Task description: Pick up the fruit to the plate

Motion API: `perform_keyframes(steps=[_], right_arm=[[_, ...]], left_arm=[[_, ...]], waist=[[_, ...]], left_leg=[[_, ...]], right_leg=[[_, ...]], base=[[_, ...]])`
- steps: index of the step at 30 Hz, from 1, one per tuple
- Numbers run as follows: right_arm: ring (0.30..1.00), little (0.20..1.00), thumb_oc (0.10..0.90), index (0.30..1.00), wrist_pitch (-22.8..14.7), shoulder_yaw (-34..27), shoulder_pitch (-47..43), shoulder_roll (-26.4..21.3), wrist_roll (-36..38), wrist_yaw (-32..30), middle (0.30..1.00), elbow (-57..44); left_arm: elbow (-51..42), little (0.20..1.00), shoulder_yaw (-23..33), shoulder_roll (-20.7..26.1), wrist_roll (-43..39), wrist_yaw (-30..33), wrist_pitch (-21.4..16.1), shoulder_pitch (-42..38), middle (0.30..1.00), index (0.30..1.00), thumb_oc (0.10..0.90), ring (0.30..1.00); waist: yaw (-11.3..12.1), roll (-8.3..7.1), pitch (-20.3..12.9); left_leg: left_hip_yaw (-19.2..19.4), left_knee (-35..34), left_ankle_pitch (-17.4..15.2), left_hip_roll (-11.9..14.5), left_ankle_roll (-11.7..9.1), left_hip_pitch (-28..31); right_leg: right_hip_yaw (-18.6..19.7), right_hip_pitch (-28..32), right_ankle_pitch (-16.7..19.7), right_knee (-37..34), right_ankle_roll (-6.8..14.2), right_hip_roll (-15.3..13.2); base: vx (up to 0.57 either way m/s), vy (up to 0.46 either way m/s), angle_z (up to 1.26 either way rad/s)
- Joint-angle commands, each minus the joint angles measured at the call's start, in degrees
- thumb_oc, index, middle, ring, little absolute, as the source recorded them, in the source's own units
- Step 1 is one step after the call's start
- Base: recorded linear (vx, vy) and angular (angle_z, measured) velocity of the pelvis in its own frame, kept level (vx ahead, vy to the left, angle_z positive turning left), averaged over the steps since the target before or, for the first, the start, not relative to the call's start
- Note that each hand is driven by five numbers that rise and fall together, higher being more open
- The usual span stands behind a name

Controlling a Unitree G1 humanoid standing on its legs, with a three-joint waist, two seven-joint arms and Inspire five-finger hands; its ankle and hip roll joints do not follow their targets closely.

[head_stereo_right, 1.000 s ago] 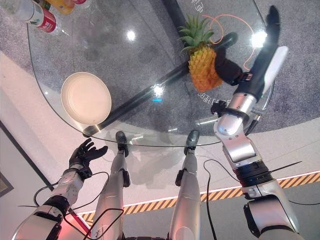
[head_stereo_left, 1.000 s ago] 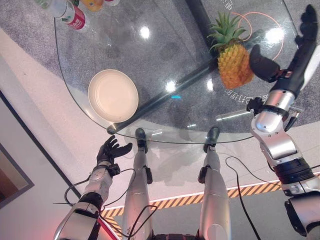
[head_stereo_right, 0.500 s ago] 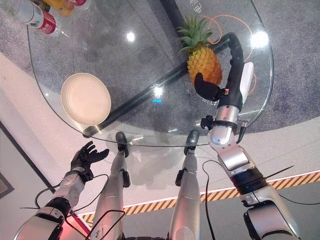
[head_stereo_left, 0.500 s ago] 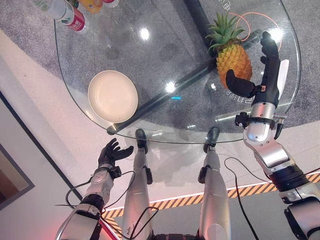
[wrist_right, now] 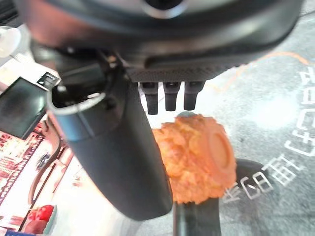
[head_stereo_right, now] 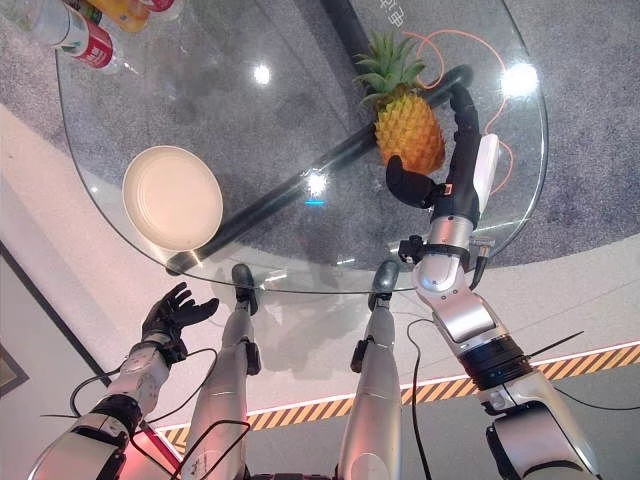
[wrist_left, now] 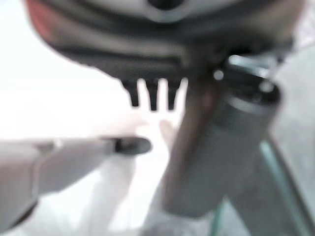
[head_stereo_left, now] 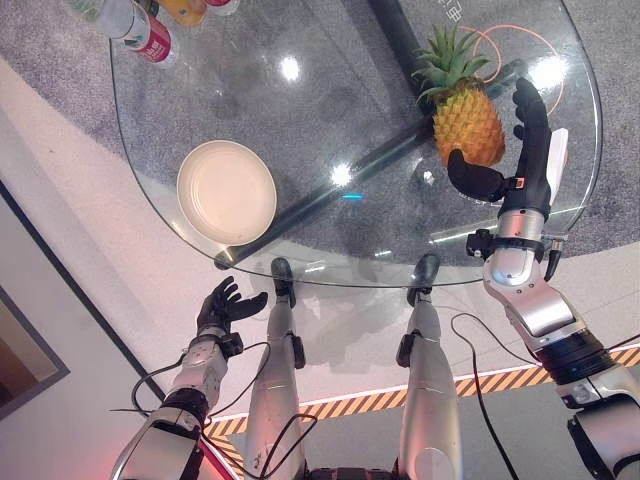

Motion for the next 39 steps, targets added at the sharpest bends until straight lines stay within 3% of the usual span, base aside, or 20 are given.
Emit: perform_keyframes(steps=[1, 24, 25, 26, 32, 39], right_arm=[[0.900, 0.900, 0.800, 0.900, -1.53, -0.94, -2.02, -1.95, 0.64, -0.17, 0.900, -1.79], [0.900, 0.900, 0.800, 0.900, 2.65, 1.33, -7.74, -0.28, 1.55, -0.81, 0.900, 5.74], [0.804, 0.787, 0.687, 0.804, 2.92, 1.40, -8.04, -0.33, 1.17, -0.64, 0.804, 6.13], [0.300, 0.200, 0.100, 0.300, 3.28, 1.59, -8.53, -0.37, 1.11, -0.58, 0.300, 6.54], [0.300, 0.200, 0.100, 0.300, 7.20, 2.97, -10.56, -0.88, 1.61, 0.43, 0.300, 7.83], [0.300, 0.200, 0.100, 0.300, 8.09, 3.59, -11.90, -1.08, 1.51, 0.04, 0.300, 8.61]], left_arm=[[2.64, 0.900, -0.83, 1.72, 0.03, 2.05, -0.68, 2.24, 0.900, 0.900, 0.800, 0.900], [1.93, 0.900, -2.20, 1.39, 0.54, 1.93, 0.15, 1.68, 0.900, 0.900, 0.800, 0.900], [1.95, 0.900, -2.24, 1.47, 0.58, 1.80, 0.12, 1.70, 0.900, 0.900, 0.800, 0.900], [1.92, 0.900, -2.27, 1.56, 0.62, 1.73, 0.20, 1.62, 0.900, 0.900, 0.800, 0.900], [1.36, 0.900, -2.56, 1.72, 0.59, 1.80, 0.95, 1.36, 0.900, 0.900, 0.800, 0.900], [0.98, 0.900, -2.78, 1.52, 0.55, 1.70, 0.64, 1.73, 0.900, 0.900, 0.800, 0.900]], waist=[[0.44, -0.02, -0.70], [1.75, 0.56, -0.70], [1.85, 0.56, -0.70], [1.95, 0.58, -0.70], [2.35, 0.68, -0.70], [2.75, 0.99, -0.70]], left_leg=[[-1.55, 1.62, -1.61, -1.20, 0.82, -0.36], [-2.33, 2.36, -1.45, -1.37, 0.89, -1.55], [-2.37, 2.40, -1.42, -1.36, 0.88, -1.63], [-2.39, 2.42, -1.39, -1.35, 0.89, -1.71], [-2.54, 2.13, -1.29, -1.43, 0.95, -1.60], [-2.51, 1.86, -1.21, -1.41, 0.97, -1.46]], right_leg=[[-4.06, -2.18, -0.26, 6.50, 1.34, -1.43], [-4.43, -3.21, -0.20, 7.39, 1.25, -1.80], [-4.48, -3.23, -0.18, 7.41, 1.26, -1.84], [-4.55, -3.26, -0.14, 7.42, 1.27, -1.90], [-4.75, -3.21, -0.10, 7.37, 1.24, -1.89], [-4.96, -3.07, -0.16, 7.37, 1.33, -2.10]], base=[[0.00, 0.000, 0.00], [0.00, 0.000, 0.00], [0.00, 0.000, 0.00], [0.00, 0.000, 0.00], [0.00, 0.000, 0.00], [0.00, 0.000, 0.00]])
